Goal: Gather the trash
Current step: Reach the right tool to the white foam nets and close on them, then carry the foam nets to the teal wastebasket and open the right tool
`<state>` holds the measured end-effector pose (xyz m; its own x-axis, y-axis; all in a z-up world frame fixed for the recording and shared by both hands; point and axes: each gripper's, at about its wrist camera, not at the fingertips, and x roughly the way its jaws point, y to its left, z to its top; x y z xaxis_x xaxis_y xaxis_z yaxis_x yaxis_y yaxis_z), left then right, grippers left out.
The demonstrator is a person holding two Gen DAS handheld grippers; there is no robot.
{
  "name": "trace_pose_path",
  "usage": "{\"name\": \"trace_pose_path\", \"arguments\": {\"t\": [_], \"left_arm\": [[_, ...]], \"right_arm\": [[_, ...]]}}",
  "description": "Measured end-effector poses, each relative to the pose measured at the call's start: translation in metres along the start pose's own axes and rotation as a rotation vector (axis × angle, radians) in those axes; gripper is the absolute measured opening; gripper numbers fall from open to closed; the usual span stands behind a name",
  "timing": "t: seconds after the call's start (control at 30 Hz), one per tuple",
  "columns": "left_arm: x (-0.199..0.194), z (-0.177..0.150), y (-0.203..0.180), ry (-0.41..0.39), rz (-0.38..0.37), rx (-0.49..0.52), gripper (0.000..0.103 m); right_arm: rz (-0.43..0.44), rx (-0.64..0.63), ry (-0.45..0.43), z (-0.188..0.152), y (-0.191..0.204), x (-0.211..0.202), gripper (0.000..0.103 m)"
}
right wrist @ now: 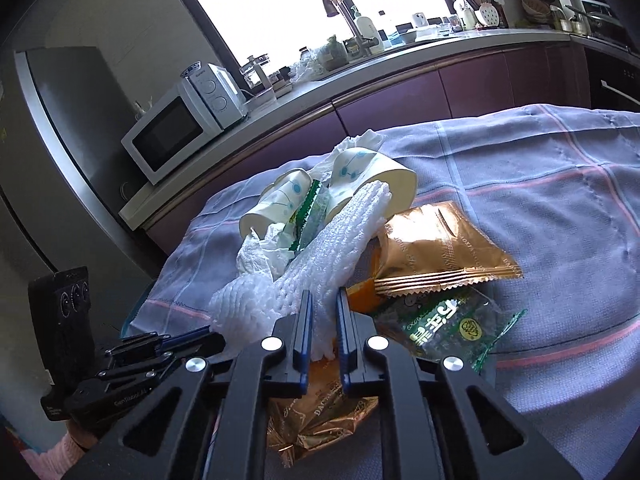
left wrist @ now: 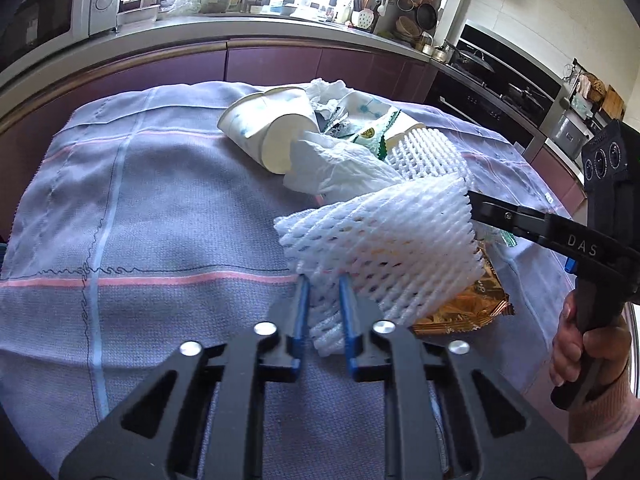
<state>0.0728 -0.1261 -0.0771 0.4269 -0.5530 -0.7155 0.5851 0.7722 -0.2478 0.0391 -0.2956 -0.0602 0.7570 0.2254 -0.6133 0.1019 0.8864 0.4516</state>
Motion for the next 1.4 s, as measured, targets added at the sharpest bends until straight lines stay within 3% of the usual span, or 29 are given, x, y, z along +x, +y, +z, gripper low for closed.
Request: {"name": "trace_pose_path", "arguments": {"t": [0.2, 0.53, 0.87, 1.03, 1.2, 1.4], "left_arm": [[-0.030, -0.001, 0.002, -0.070, -0.042, -0.019, 0.005], [-0.089, -0.008, 0.023, -0.160, -0.039, -0.070, 0.004], [-0.169, -0.018, 0.072, -0.292, 0.076, -0.135, 0.004], [-0.205, -0.027, 0.115, -0.345, 0.173, -0.207, 0.004], [-0.241, -0.040, 0.169, -0.388, 0.301, -0.303, 0.004], [-0.255, -0.058, 0.239, -0.369, 0.426, -0.422, 0.004]], "right_arm": [[0.038, -0.024, -0.046, 0.002, 0.007, -0.026, 0.009], [0.006, -0.124, -0.139, 0.007, 0.031, -0.062, 0.008], [0.127, -0.318, -0.170, 0.016, 0.101, -0.065, 0.008], [0.241, -0.401, -0.104, 0.017, 0.148, -0.032, 0.008], [0.384, -0.433, 0.030, 0.016, 0.199, 0.034, 0.008], [0.496, -0.447, 0.189, 0.011, 0.265, 0.115, 0.008]]}}
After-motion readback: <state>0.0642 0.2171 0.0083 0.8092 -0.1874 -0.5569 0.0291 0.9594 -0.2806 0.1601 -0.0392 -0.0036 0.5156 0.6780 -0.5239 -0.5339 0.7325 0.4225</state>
